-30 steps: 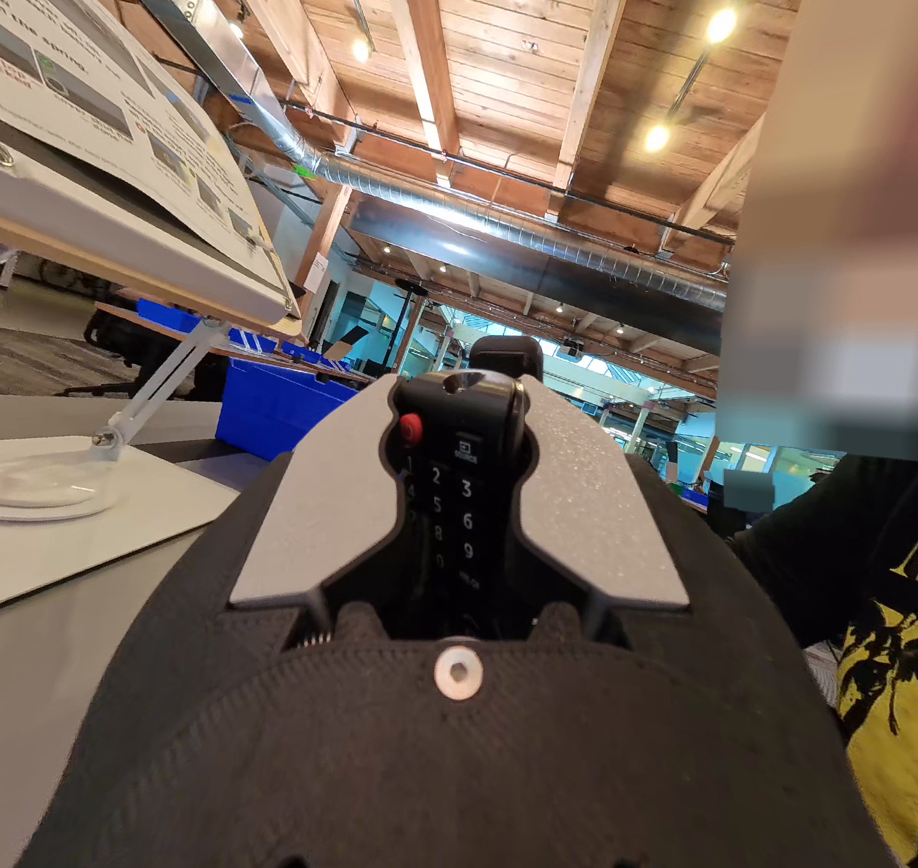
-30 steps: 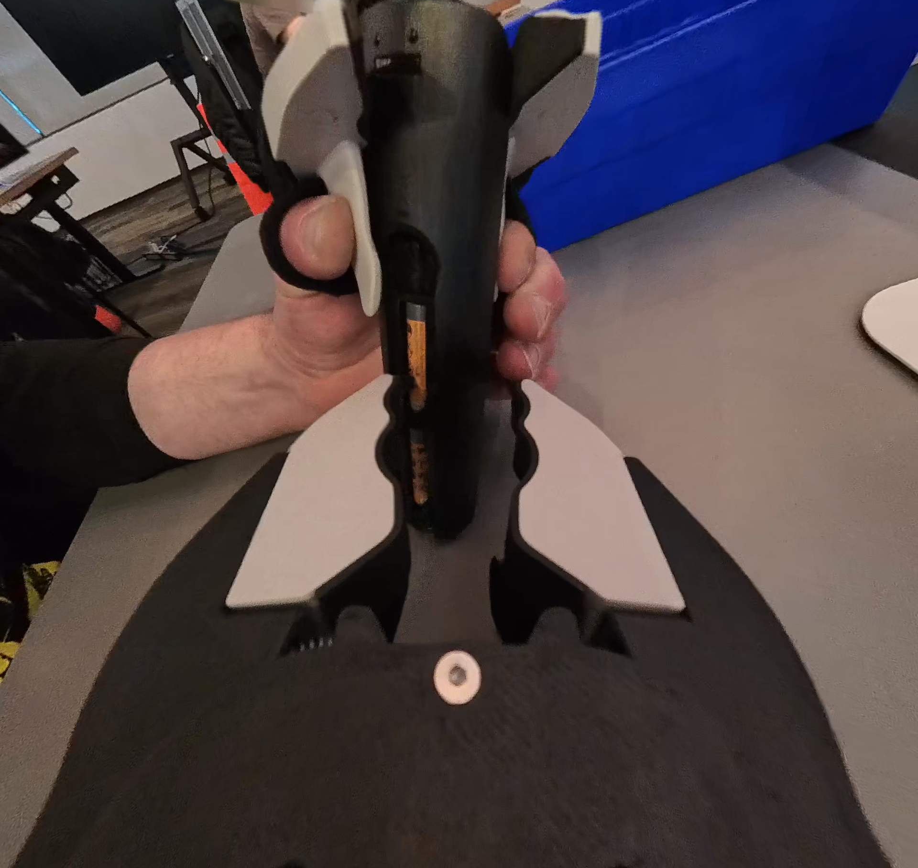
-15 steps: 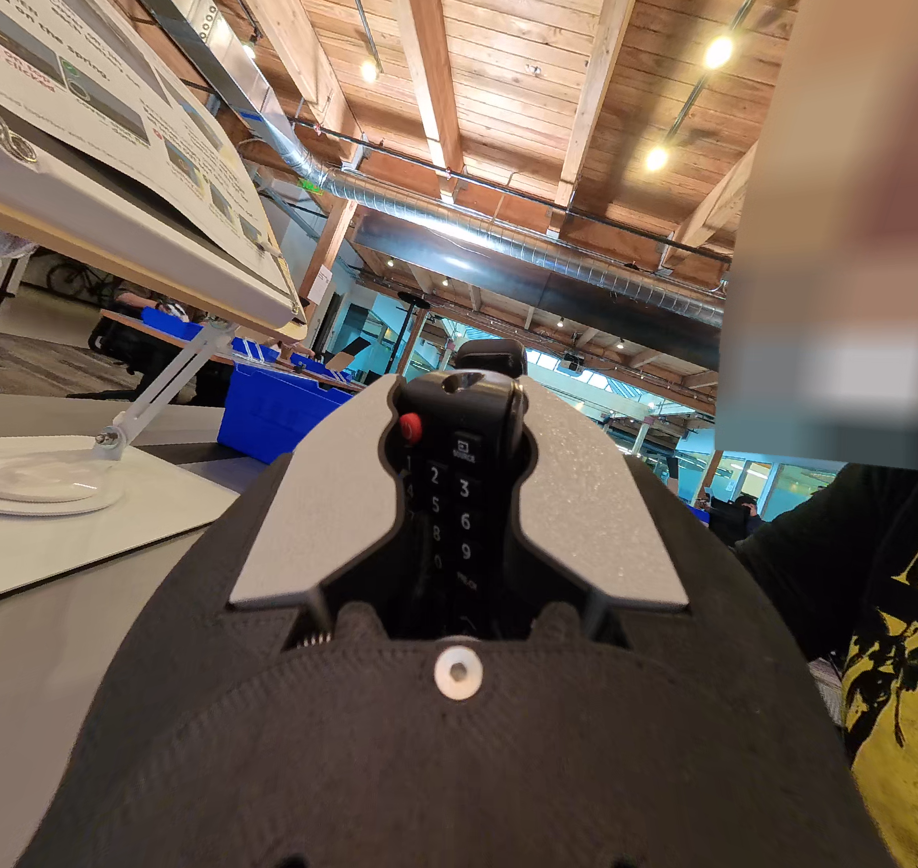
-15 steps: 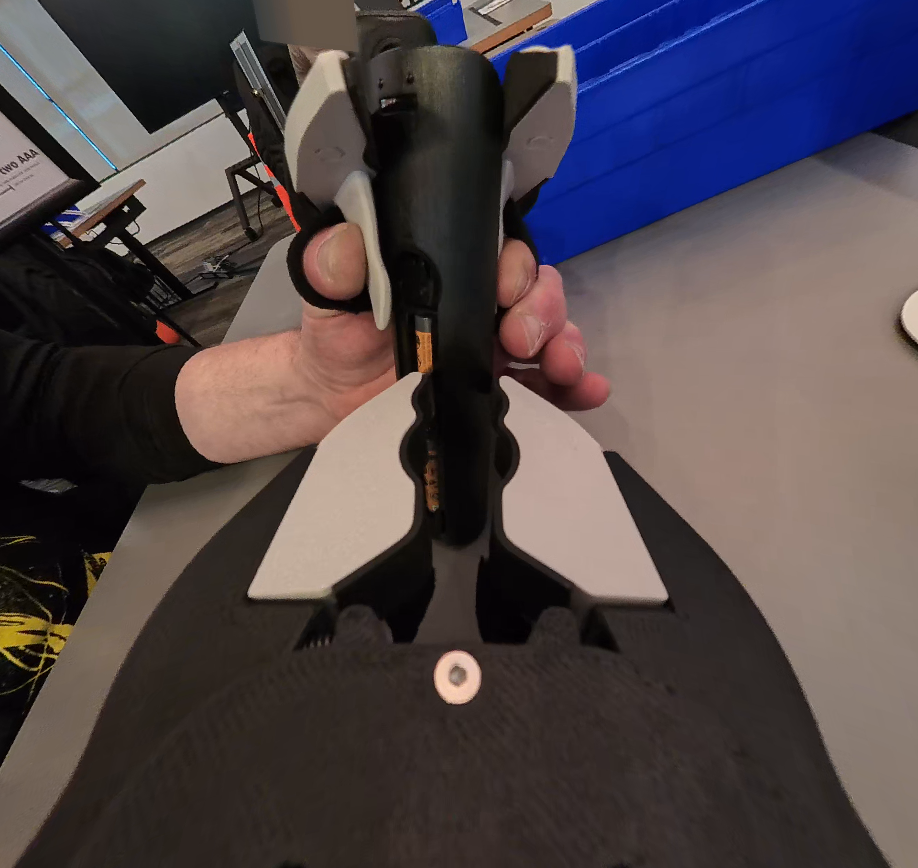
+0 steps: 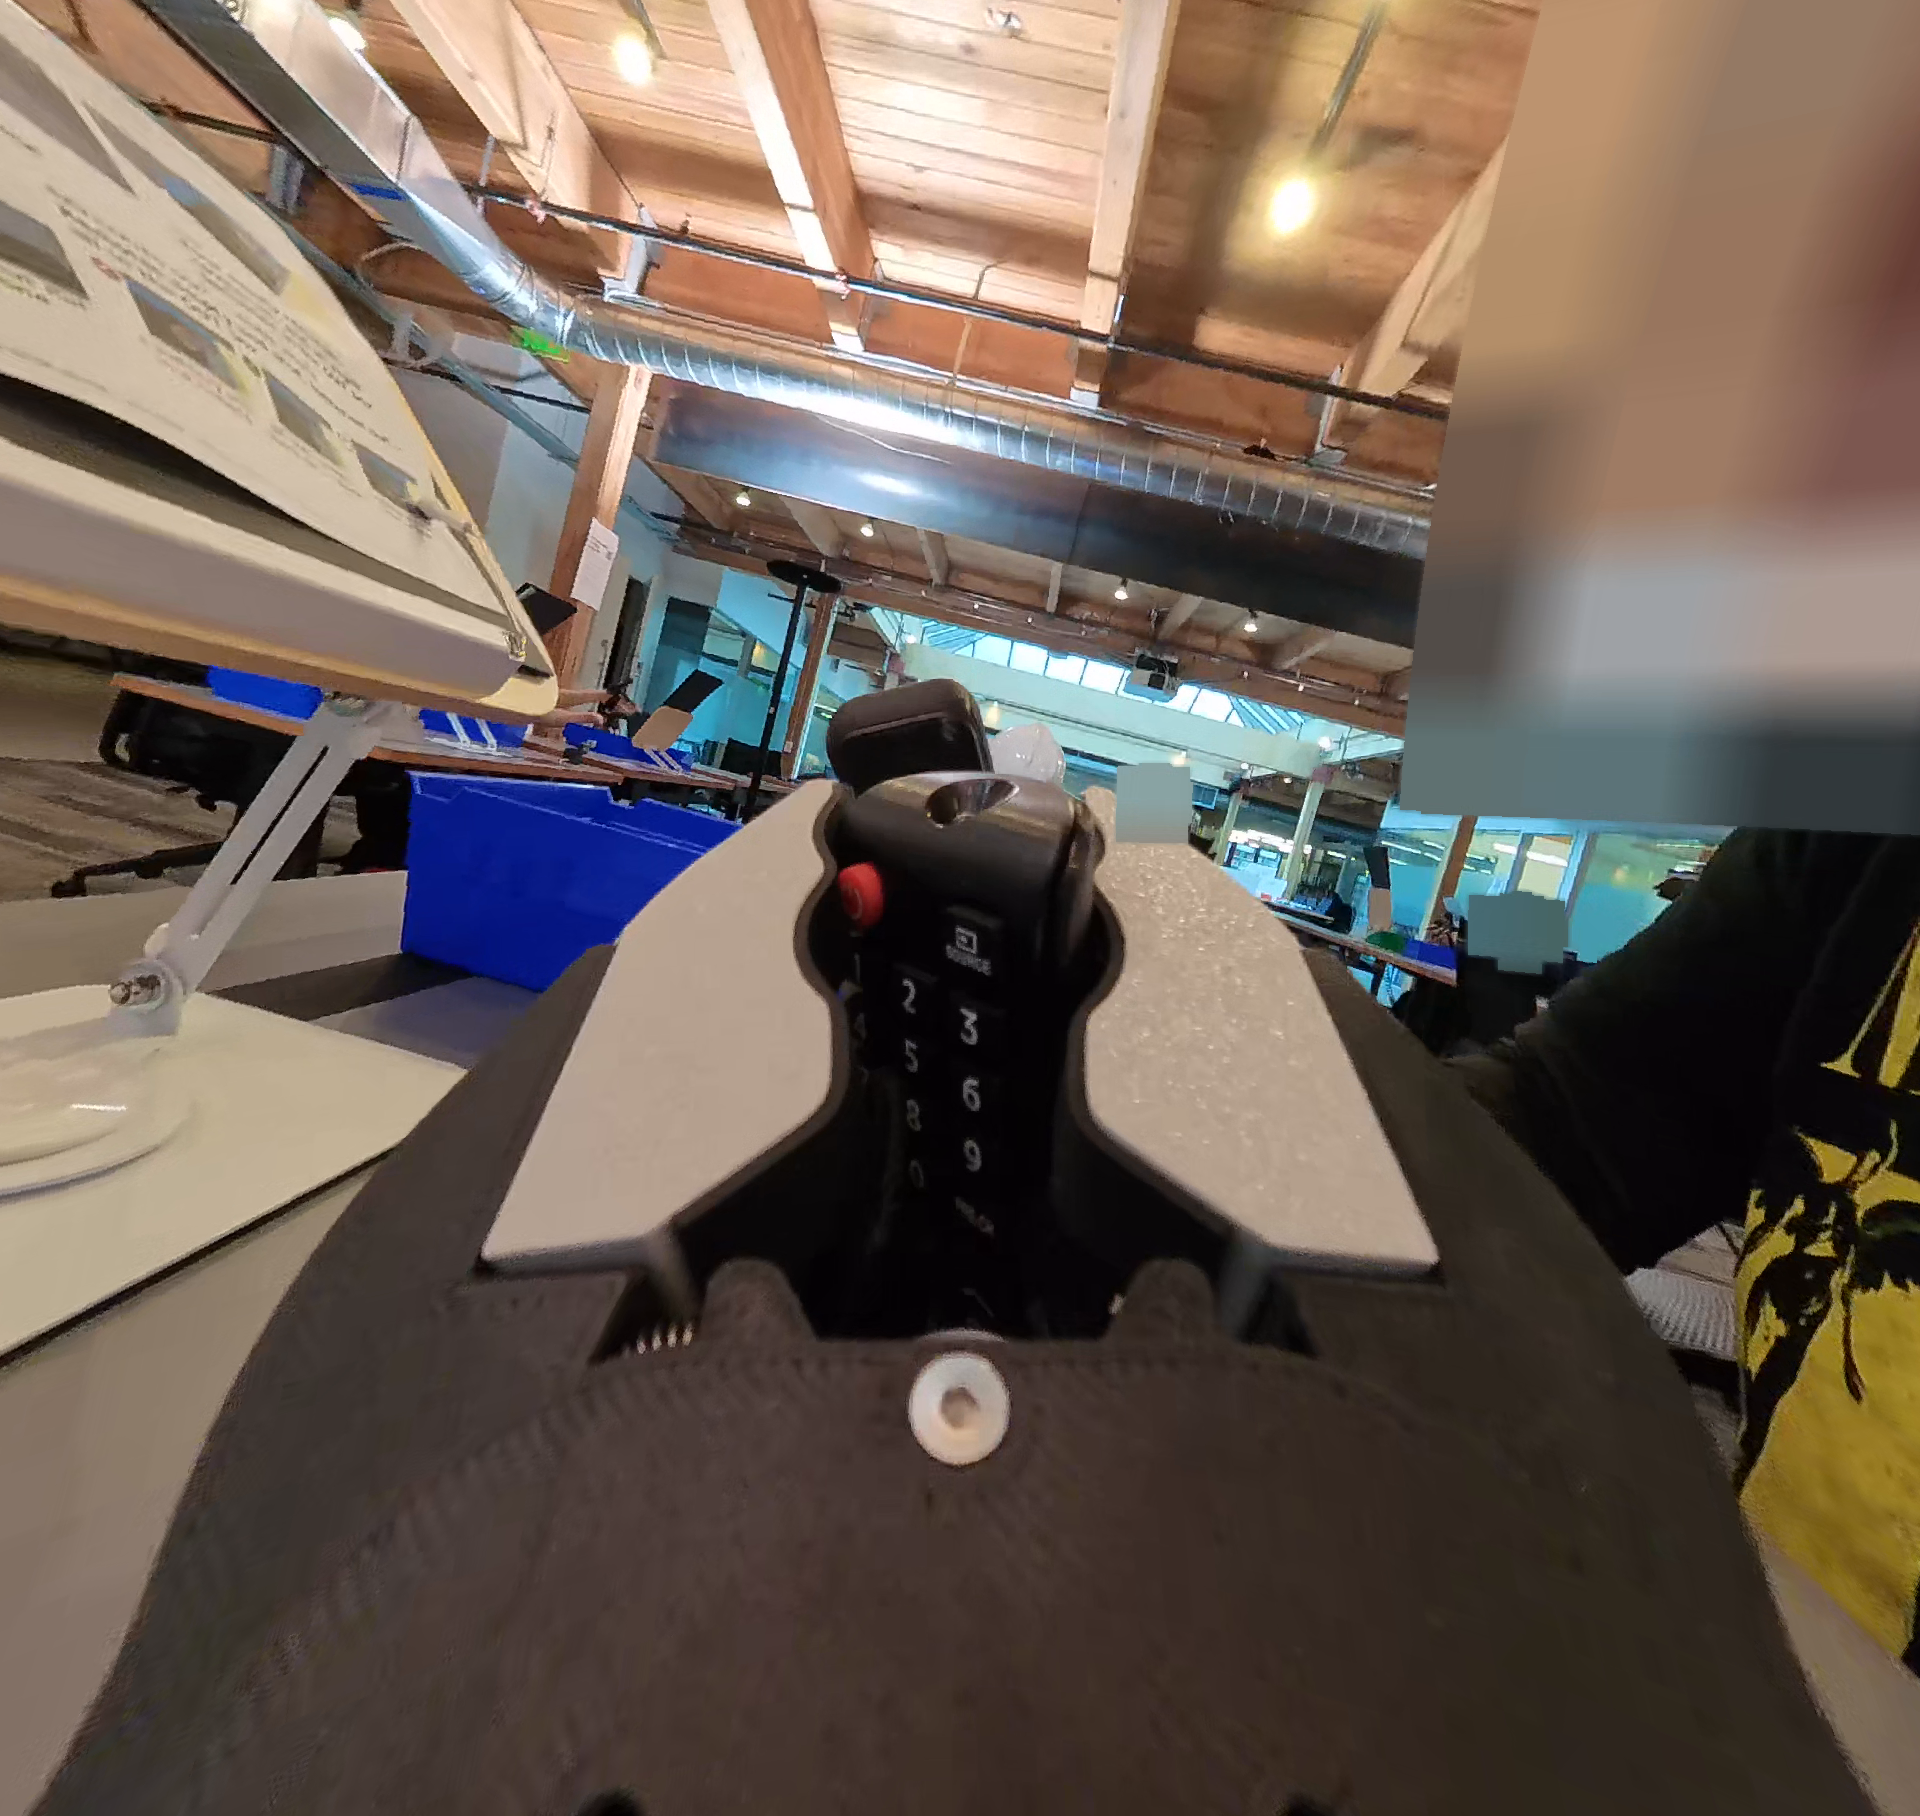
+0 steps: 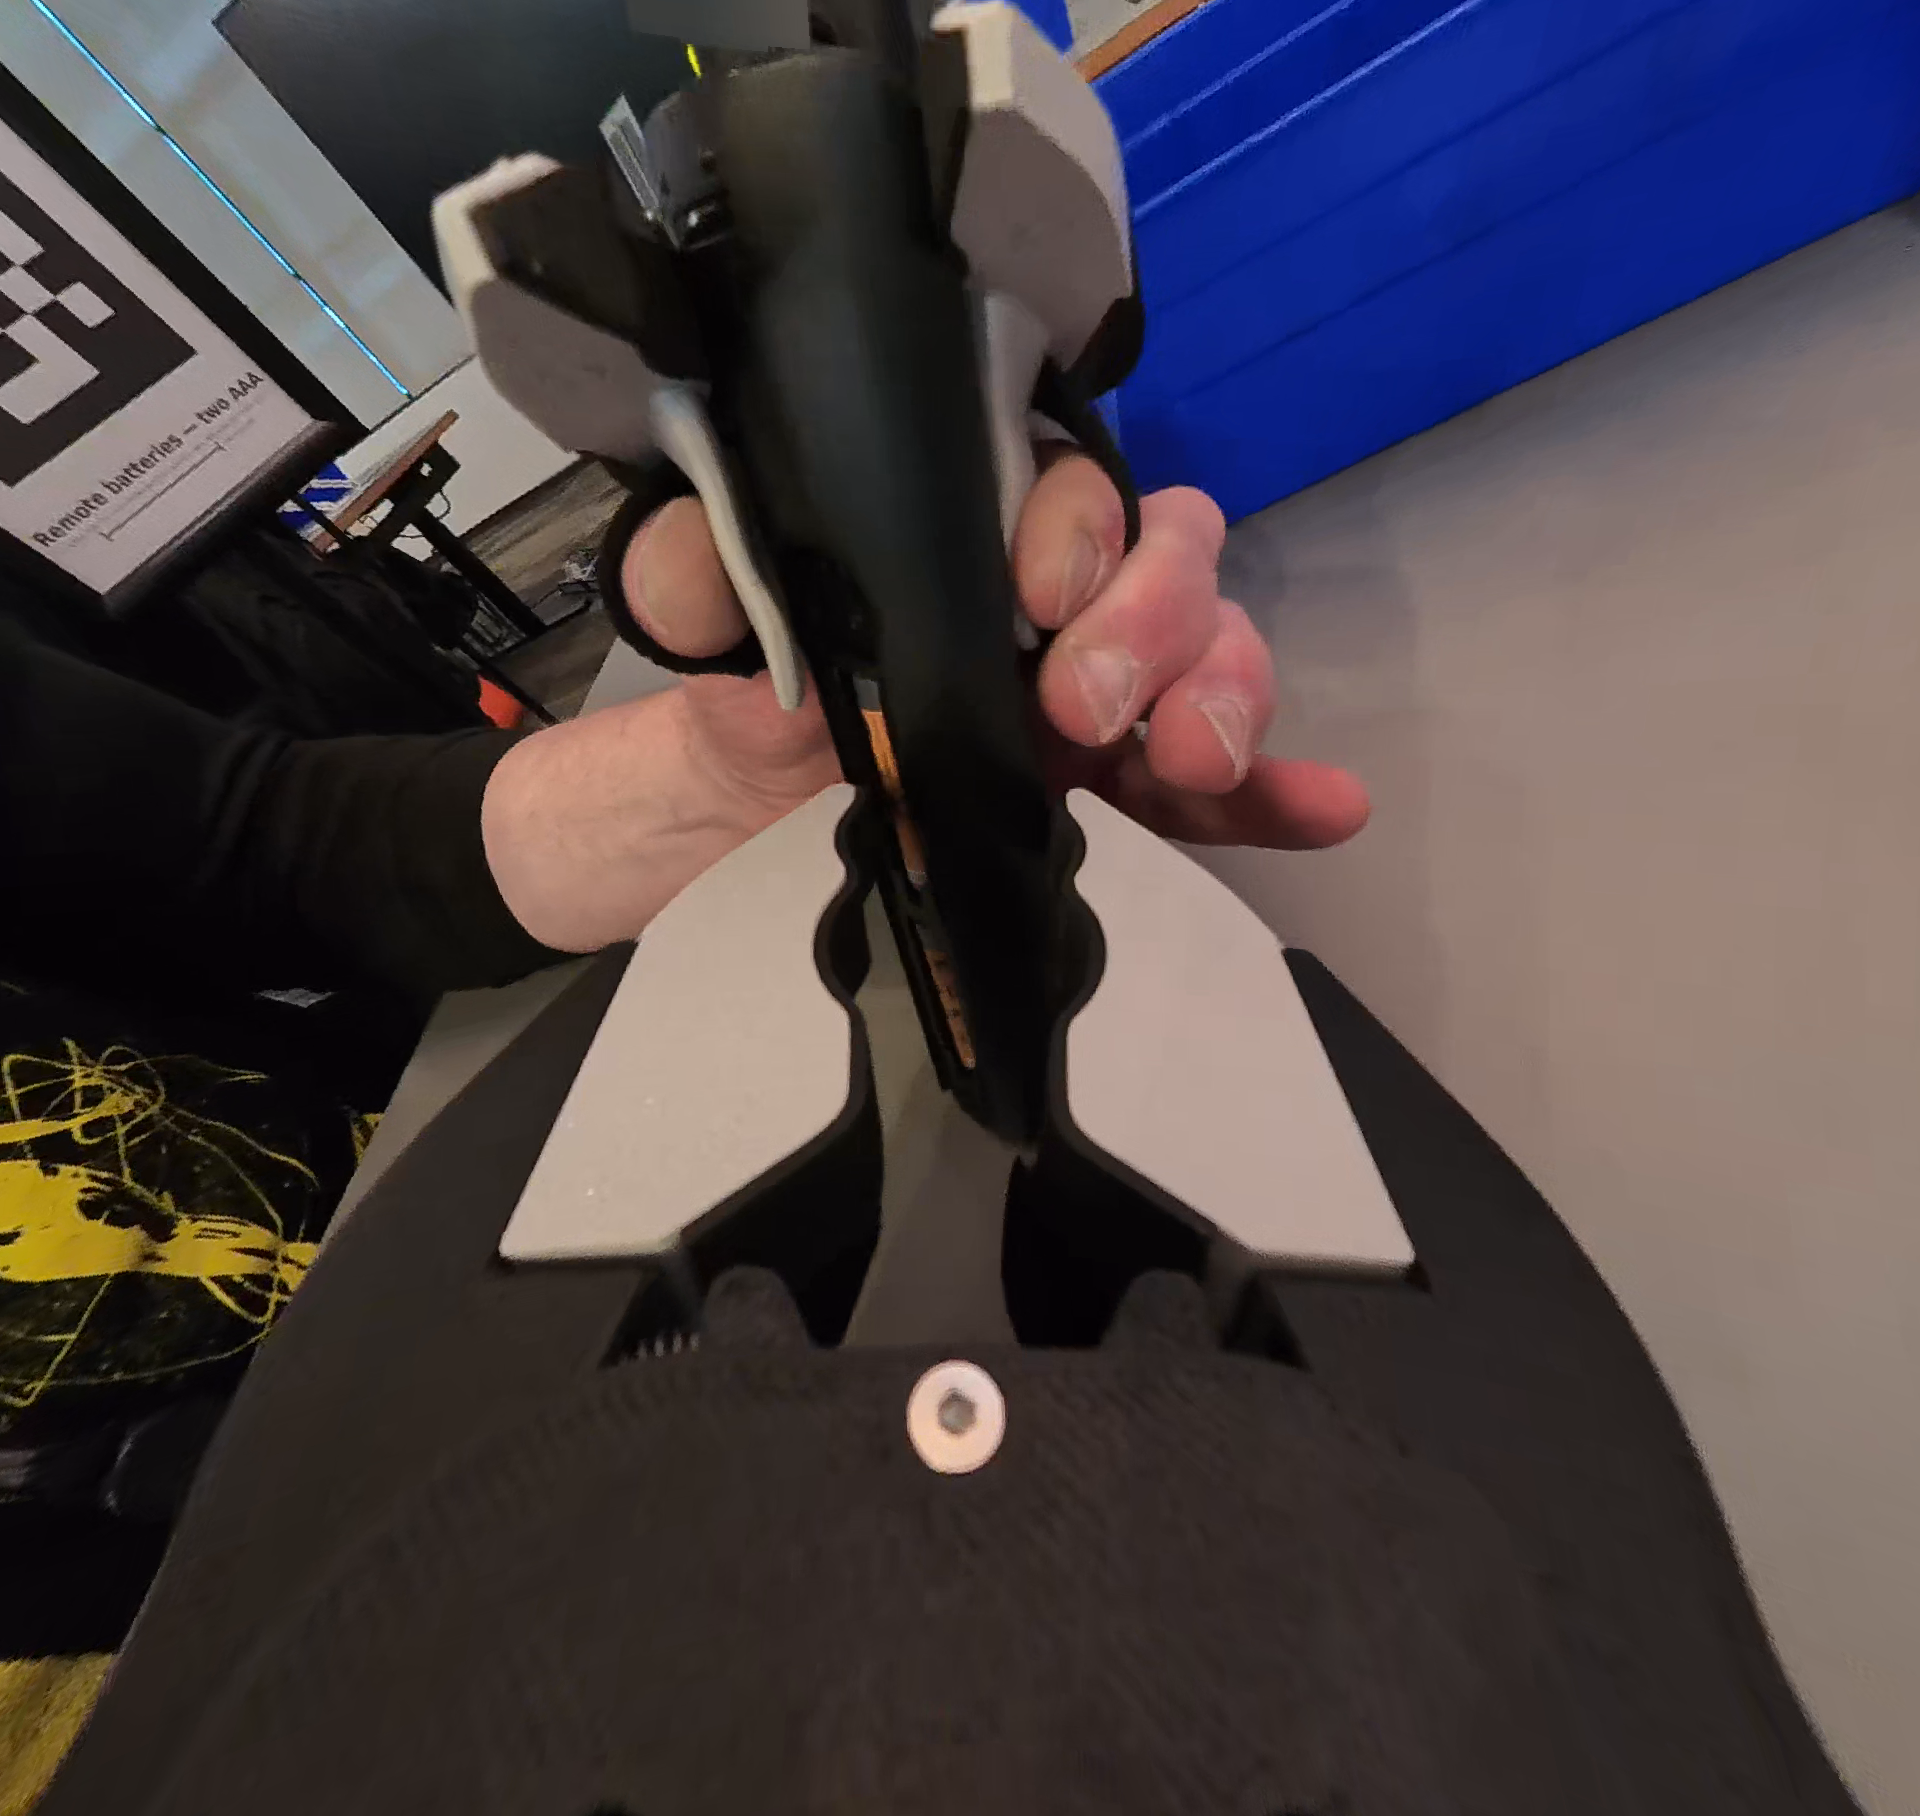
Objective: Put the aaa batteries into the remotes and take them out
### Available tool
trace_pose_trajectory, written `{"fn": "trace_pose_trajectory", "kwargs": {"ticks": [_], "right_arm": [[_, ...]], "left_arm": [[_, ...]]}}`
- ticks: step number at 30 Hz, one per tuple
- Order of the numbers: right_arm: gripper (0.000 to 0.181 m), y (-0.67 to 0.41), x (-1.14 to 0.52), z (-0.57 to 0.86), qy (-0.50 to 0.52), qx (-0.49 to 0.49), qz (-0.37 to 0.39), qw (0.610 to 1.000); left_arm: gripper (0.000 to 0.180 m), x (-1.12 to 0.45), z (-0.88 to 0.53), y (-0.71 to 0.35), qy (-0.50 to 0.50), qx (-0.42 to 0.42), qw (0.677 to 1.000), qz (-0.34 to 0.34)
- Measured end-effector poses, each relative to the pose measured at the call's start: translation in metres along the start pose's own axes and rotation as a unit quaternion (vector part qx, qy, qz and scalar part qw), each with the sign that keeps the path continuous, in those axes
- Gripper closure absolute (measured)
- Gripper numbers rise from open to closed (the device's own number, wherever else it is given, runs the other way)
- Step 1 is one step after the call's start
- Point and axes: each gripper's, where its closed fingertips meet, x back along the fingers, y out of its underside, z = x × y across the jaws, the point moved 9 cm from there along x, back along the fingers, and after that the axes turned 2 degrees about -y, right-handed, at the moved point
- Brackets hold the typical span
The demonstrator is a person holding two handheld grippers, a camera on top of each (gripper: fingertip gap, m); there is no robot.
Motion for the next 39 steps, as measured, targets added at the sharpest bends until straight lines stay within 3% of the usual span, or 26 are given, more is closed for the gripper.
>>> {"fn": "trace_pose_trajectory", "kwargs": {"ticks": [11, 23, 25, 27, 31, 39], "right_arm": [[0.154, 0.001, -0.001, 0.001, 0.02, 0.005, -0.013, 1.0], [0.154, -0.003, 0.001, 0.0, 0.037, 0.026, -0.09, 0.995], [0.153, -0.006, 0.001, -0.009, 0.085, 0.062, -0.104, 0.989], [0.154, -0.007, 0.002, -0.016, 0.121, 0.082, -0.091, 0.985], [0.155, -0.009, 0.014, -0.007, 0.027, -0.004, 0.032, 0.999], [0.148, -0.009, 0.009, -0.009, 0.015, -0.005, 0.068, 0.998]], "left_arm": [[0.142, 0.005, -0.003, 0.001, -0.013, 0.013, 1.0, 0.012], [0.146, -0.006, 0.002, 0.0, -0.019, -0.021, 0.999, -0.027], [0.146, -0.005, 0.002, -0.001, -0.019, -0.027, 0.999, -0.026], [0.146, -0.01, 0.008, -0.003, -0.009, -0.062, 0.997, -0.048], [0.145, -0.009, 0.011, -0.007, 0.005, -0.063, 0.998, -0.029], [0.145, -0.013, 0.012, -0.003, 0.013, -0.062, 0.997, -0.036]]}}
